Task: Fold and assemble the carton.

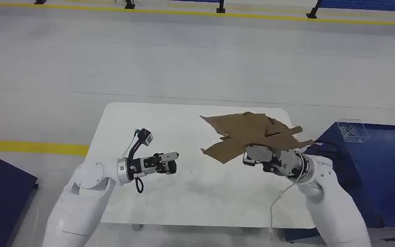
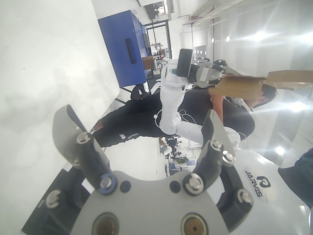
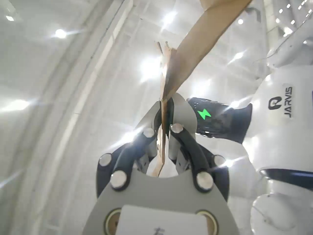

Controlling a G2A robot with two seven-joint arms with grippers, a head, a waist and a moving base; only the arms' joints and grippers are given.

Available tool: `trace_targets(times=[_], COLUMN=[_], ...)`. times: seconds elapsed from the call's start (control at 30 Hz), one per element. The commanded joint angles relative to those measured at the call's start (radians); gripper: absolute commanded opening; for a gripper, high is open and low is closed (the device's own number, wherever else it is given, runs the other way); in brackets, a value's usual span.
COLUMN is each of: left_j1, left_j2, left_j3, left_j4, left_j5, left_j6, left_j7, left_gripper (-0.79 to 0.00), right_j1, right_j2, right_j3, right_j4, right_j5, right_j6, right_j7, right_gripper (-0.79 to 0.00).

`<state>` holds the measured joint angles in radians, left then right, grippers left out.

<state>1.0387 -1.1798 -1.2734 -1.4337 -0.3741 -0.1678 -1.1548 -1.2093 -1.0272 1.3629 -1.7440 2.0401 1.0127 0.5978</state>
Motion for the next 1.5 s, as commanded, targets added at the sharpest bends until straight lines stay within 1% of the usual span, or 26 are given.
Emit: trace_targets(times=[0.0,0.2,0.3,0.33,0.5,0.57,0.6,0.63,0.7,0.73,0.8,0.83,0.9,1.0,1.03,1.1,1.13,1.27,1.37,1.47], left_j1=[0.000,0.000,0.000,0.000,0.000,0.000,0.000,0.000,0.000,0.000,0.000,0.000,0.000,0.000,0.000,0.000,0.000,0.000,0.000,0.000], left_j2=[0.000,0.000,0.000,0.000,0.000,0.000,0.000,0.000,0.000,0.000,0.000,0.000,0.000,0.000,0.000,0.000,0.000,0.000,0.000,0.000], left_j3=[0.000,0.000,0.000,0.000,0.000,0.000,0.000,0.000,0.000,0.000,0.000,0.000,0.000,0.000,0.000,0.000,0.000,0.000,0.000,0.000], left_j4=[0.000,0.000,0.000,0.000,0.000,0.000,0.000,0.000,0.000,0.000,0.000,0.000,0.000,0.000,0.000,0.000,0.000,0.000,0.000,0.000], left_j5=[0.000,0.000,0.000,0.000,0.000,0.000,0.000,0.000,0.000,0.000,0.000,0.000,0.000,0.000,0.000,0.000,0.000,0.000,0.000,0.000], left_j6=[0.000,0.000,0.000,0.000,0.000,0.000,0.000,0.000,0.000,0.000,0.000,0.000,0.000,0.000,0.000,0.000,0.000,0.000,0.000,0.000], left_j7=[0.000,0.000,0.000,0.000,0.000,0.000,0.000,0.000,0.000,0.000,0.000,0.000,0.000,0.000,0.000,0.000,0.000,0.000,0.000,0.000], left_gripper=[0.000,0.000,0.000,0.000,0.000,0.000,0.000,0.000,0.000,0.000,0.000,0.000,0.000,0.000,0.000,0.000,0.000,0.000,0.000,0.000], right_j1=[-0.008,0.000,0.011,0.013,0.022,0.041,0.041,0.051,0.047,0.054,0.041,0.039,0.017,-0.010,-0.013,-0.018,-0.020,-0.033,-0.044,-0.054], right_j2=[0.022,0.097,0.124,0.130,0.147,0.156,0.158,0.160,0.157,0.155,0.144,0.137,0.125,0.117,0.115,0.113,0.112,0.105,0.098,0.091], right_j3=[-0.072,-0.197,-0.215,-0.215,-0.195,-0.142,-0.115,-0.072,0.000,0.051,0.125,0.158,0.191,0.203,0.204,0.196,0.196,0.177,0.160,0.155], right_j4=[-0.010,-0.013,-0.007,-0.002,-0.004,-0.003,0.000,-0.001,-0.012,-0.019,-0.022,-0.034,-0.061,-0.058,-0.045,-0.026,-0.018,0.005,0.027,0.045], right_j5=[0.220,0.786,1.019,1.032,1.032,1.012,0.996,0.936,0.779,0.653,0.409,0.286,0.009,-0.368,-0.475,-0.642,-0.741,-0.998,-1.093,-1.226], right_j6=[0.000,0.000,0.000,0.000,0.000,0.000,0.000,0.000,0.000,0.000,-0.002,-0.036,-0.163,-0.419,-0.515,-0.687,-0.786,-1.101,-1.262,-1.459], right_j7=[-0.116,-0.441,-0.594,-0.617,-0.601,-0.625,-0.613,-0.596,-0.505,-0.449,-0.297,-0.213,-0.036,0.212,0.270,0.366,0.391,0.452,0.465,0.434], right_gripper=[-0.785,-0.785,-0.785,-0.785,-0.785,-0.785,-0.785,-0.785,-0.785,-0.785,-0.785,-0.785,-0.785,-0.785,-0.785,-0.785,-0.785,-0.785,-0.785,-0.785])
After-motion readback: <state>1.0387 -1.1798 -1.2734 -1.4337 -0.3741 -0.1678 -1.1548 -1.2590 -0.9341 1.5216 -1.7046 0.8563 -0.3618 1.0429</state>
